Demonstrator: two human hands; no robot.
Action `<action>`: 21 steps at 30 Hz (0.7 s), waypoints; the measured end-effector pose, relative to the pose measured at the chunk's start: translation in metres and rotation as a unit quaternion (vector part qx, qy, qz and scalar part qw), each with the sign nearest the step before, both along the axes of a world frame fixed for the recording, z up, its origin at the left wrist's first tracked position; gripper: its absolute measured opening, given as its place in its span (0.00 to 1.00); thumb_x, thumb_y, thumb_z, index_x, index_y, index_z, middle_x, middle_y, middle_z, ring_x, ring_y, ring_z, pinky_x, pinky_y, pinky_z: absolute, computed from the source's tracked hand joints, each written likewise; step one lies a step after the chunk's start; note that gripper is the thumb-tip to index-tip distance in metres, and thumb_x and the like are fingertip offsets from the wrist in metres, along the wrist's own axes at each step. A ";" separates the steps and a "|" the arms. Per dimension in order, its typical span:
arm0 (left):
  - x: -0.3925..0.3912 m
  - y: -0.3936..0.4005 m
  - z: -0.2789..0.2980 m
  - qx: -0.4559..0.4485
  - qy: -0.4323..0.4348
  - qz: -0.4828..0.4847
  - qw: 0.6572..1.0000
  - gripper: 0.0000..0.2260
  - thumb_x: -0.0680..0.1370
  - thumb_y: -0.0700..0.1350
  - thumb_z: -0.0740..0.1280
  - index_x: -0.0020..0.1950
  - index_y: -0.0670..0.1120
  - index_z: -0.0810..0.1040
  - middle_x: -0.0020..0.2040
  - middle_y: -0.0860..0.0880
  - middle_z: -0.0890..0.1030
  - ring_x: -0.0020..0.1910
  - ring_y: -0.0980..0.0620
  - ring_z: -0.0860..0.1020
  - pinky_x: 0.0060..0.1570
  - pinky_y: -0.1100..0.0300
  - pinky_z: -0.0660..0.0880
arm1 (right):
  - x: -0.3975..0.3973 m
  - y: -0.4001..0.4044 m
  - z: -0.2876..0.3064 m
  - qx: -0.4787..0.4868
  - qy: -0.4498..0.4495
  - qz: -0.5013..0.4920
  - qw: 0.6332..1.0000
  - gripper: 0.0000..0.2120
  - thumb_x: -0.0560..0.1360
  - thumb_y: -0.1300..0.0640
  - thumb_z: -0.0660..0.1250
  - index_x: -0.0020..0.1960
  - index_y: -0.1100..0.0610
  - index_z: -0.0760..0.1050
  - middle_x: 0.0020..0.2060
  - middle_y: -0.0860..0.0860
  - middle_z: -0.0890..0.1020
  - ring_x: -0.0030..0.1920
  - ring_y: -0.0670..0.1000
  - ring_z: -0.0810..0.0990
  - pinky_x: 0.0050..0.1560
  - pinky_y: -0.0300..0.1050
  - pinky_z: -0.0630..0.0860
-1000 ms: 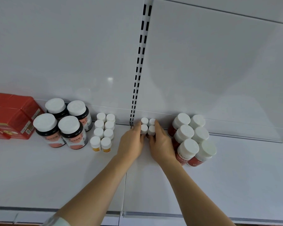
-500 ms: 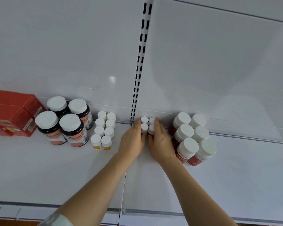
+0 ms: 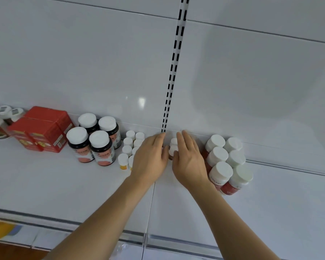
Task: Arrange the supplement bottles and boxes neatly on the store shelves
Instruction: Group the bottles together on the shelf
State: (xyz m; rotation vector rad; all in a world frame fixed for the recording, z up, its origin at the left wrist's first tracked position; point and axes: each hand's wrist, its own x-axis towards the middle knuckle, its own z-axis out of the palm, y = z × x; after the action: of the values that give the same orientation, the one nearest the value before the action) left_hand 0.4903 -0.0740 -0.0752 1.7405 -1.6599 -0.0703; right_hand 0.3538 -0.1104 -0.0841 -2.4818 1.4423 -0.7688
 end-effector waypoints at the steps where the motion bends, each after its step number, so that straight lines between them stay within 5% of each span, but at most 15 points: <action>1: 0.003 0.006 0.004 -0.016 -0.004 0.012 1.000 0.19 0.78 0.39 0.67 0.68 0.40 0.74 0.61 0.44 0.81 0.61 0.45 0.78 0.57 0.52 0.76 | 0.004 0.004 0.000 -0.001 -0.013 0.012 1.000 0.26 0.78 0.63 0.58 0.75 0.66 0.64 0.74 0.64 0.68 0.76 0.63 0.64 0.74 0.55 0.66; 5: 0.022 0.030 0.009 -0.047 -0.047 0.043 0.997 0.16 0.79 0.38 0.65 0.66 0.38 0.75 0.62 0.42 0.80 0.63 0.44 0.76 0.62 0.50 0.75 | 0.026 0.016 -0.002 0.004 -0.047 0.057 0.997 0.25 0.81 0.56 0.50 0.75 0.65 0.66 0.74 0.63 0.69 0.76 0.63 0.65 0.72 0.59 0.69; 10: 0.047 0.053 -0.006 0.025 -0.079 0.079 0.993 0.19 0.80 0.38 0.63 0.71 0.37 0.71 0.70 0.40 0.73 0.71 0.41 0.70 0.69 0.45 0.70 | 0.054 0.018 -0.013 0.008 0.004 0.095 0.995 0.27 0.81 0.52 0.49 0.75 0.64 0.66 0.76 0.63 0.66 0.77 0.65 0.61 0.75 0.62 0.63; 17: 0.064 0.065 -0.013 0.091 0.003 0.064 0.994 0.22 0.83 0.38 0.58 0.77 0.37 0.61 0.79 0.40 0.61 0.79 0.44 0.57 0.77 0.49 0.59 | 0.092 0.005 -0.009 0.036 0.122 0.114 0.985 0.33 0.79 0.45 0.42 0.78 0.59 0.63 0.79 0.57 0.61 0.79 0.63 0.56 0.75 0.62 0.59; 21: 0.070 0.063 -0.022 0.106 0.019 0.032 0.994 0.23 0.84 0.40 0.55 0.78 0.37 0.58 0.80 0.40 0.56 0.80 0.45 0.52 0.78 0.55 0.51 | 0.102 0.001 -0.020 0.087 0.084 0.103 0.987 0.35 0.78 0.44 0.40 0.78 0.60 0.61 0.79 0.58 0.60 0.80 0.60 0.55 0.77 0.59 0.57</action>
State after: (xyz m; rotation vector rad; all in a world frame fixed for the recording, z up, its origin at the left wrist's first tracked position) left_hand 0.5607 -0.0107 -0.0971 1.9359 -1.6165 -0.2582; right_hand 0.4558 -0.1094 -0.1041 -2.5561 1.2151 -0.3858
